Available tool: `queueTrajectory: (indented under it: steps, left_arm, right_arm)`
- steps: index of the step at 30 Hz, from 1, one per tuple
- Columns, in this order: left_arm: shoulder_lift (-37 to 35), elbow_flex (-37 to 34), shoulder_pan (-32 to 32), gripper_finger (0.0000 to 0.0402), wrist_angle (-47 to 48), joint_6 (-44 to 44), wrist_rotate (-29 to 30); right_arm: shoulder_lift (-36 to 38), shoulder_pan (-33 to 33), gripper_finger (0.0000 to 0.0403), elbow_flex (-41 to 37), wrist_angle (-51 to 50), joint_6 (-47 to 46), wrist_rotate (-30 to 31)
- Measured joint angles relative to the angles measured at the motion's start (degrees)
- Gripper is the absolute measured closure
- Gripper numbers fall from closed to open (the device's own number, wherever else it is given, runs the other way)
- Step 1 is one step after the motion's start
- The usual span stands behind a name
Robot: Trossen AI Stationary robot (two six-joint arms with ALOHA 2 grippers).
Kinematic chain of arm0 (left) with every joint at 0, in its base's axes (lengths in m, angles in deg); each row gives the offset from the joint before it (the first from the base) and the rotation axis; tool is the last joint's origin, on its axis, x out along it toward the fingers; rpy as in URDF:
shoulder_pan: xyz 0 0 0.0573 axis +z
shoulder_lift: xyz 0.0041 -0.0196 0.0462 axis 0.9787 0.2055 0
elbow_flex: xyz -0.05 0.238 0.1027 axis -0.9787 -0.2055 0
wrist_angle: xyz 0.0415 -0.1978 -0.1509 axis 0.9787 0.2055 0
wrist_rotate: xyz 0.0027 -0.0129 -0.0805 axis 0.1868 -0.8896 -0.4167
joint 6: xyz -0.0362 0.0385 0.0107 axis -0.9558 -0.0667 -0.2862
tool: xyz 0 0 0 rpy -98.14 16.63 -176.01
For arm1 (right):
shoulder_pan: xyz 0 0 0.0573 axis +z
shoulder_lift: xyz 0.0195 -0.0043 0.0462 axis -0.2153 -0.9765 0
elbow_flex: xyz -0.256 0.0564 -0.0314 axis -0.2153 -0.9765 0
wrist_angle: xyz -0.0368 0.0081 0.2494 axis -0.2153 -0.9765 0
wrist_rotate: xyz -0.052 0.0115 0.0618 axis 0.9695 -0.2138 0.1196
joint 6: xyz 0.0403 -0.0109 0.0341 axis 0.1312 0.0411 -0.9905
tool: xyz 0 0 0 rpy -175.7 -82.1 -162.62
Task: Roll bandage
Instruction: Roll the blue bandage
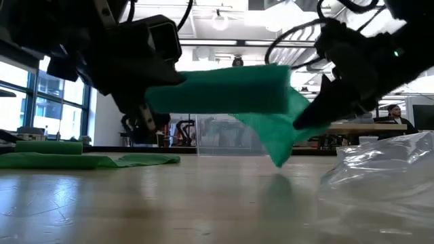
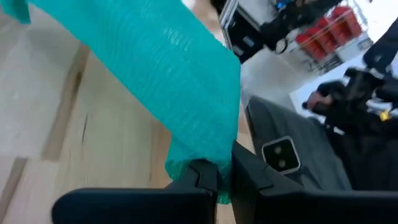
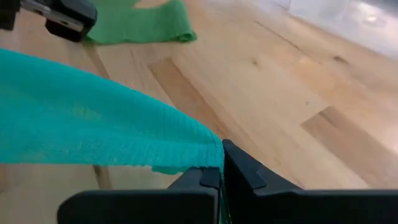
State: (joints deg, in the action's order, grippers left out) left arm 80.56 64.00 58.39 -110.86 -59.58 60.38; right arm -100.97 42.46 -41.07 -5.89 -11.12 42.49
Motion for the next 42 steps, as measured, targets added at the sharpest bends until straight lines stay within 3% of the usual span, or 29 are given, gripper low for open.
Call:
queueTrajectory:
  steps: [7,16,24,28,32,38,42]
  left_arm:
    - [1.27,-0.03,1.71,0.0371,-9.1,-2.93,1.2]
    - [1.2,-1.74,2.63,0.029,-25.17,-4.14,0.05]
    - [1.18,-8.77,2.25,0.0219,-32.12,-5.44,11.83]
    - [1.18,-11.5,1.65,0.0212,-42.15,-3.35,16.48]
    - [0.56,-11.93,1.23,0.0214,-43.18,-2.57,18.2]
    - [0.43,-10.87,-0.95,0.0215,-43.25,-5.59,15.62]
    - [0.43,-10.42,-2.77,0.0215,-43.23,-7.88,12.52]
  right_arm:
    - [-0.76,1.37,0.0403,0.19,2.71,0.41,-0.31]
    - [-0.77,1.63,0.0403,0.23,5.32,1.56,-1.53]
    - [-0.83,1.61,0.0403,0.23,7.83,1.34,-3.91]
    - [-0.83,1.62,0.0403,0.23,10.38,1.48,-5.28]
    - [-0.85,1.41,0.0403,0.23,12.61,1.41,-5.49]
    - [-0.85,0.54,0.0403,0.23,21.91,6.33,-3.1]
    - [-0.78,-1.48,0.0403,0.28,24.04,4.37,0.15]
